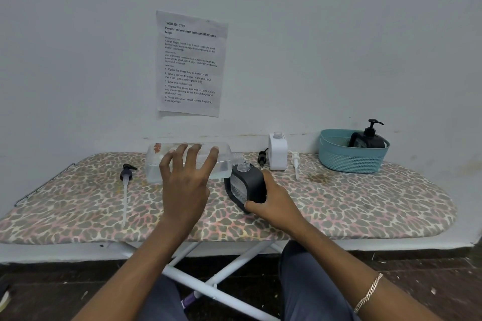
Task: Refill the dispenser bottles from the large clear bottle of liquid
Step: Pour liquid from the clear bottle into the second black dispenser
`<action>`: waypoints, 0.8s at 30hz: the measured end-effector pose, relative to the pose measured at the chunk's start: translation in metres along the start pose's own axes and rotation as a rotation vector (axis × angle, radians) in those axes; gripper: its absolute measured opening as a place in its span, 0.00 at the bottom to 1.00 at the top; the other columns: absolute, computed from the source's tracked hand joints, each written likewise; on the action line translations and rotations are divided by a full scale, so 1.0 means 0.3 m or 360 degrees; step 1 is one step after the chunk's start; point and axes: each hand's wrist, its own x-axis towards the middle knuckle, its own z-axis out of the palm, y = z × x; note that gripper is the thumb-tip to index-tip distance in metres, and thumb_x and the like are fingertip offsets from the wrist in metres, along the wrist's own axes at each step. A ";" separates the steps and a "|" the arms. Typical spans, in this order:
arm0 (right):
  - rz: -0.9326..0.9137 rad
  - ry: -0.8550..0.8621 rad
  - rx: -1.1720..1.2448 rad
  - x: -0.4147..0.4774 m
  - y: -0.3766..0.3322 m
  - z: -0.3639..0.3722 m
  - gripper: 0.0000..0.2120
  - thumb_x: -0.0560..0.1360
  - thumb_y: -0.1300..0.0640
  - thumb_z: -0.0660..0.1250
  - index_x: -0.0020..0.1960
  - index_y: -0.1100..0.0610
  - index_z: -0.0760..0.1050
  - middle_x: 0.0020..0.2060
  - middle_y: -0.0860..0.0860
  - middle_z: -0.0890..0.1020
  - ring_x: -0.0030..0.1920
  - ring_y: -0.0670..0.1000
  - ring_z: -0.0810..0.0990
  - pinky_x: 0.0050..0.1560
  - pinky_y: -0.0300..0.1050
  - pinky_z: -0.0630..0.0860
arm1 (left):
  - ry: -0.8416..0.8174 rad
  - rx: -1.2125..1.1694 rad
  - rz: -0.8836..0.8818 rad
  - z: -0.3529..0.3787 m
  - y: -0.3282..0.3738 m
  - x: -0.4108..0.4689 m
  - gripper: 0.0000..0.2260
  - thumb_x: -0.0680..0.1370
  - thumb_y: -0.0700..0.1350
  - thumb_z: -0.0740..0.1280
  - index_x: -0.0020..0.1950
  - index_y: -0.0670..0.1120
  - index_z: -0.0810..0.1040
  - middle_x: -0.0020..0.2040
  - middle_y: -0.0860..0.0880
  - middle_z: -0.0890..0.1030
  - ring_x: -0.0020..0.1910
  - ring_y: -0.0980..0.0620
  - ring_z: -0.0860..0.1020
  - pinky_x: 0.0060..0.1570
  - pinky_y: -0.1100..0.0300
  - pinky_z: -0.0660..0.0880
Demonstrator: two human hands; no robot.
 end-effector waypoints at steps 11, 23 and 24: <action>0.0010 0.0000 -0.0008 0.001 0.003 0.000 0.32 0.73 0.53 0.76 0.72 0.43 0.66 0.54 0.40 0.81 0.50 0.38 0.80 0.45 0.34 0.77 | -0.0003 0.0004 0.0000 0.002 0.000 0.002 0.36 0.65 0.28 0.65 0.71 0.49 0.79 0.66 0.40 0.79 0.68 0.35 0.75 0.66 0.40 0.63; -0.0002 0.0002 -0.0008 0.000 0.000 0.001 0.32 0.73 0.53 0.75 0.73 0.44 0.66 0.55 0.41 0.82 0.51 0.39 0.81 0.46 0.36 0.78 | 0.0013 -0.0004 0.0002 0.003 -0.002 0.001 0.36 0.64 0.28 0.65 0.70 0.49 0.79 0.66 0.41 0.79 0.68 0.35 0.75 0.67 0.40 0.63; -0.0004 0.0003 -0.0009 0.001 0.000 0.001 0.32 0.73 0.53 0.76 0.72 0.44 0.66 0.55 0.41 0.82 0.51 0.39 0.81 0.46 0.35 0.78 | 0.0013 -0.0004 0.0001 0.003 -0.002 0.000 0.36 0.64 0.28 0.65 0.70 0.49 0.79 0.66 0.41 0.79 0.68 0.35 0.75 0.66 0.40 0.63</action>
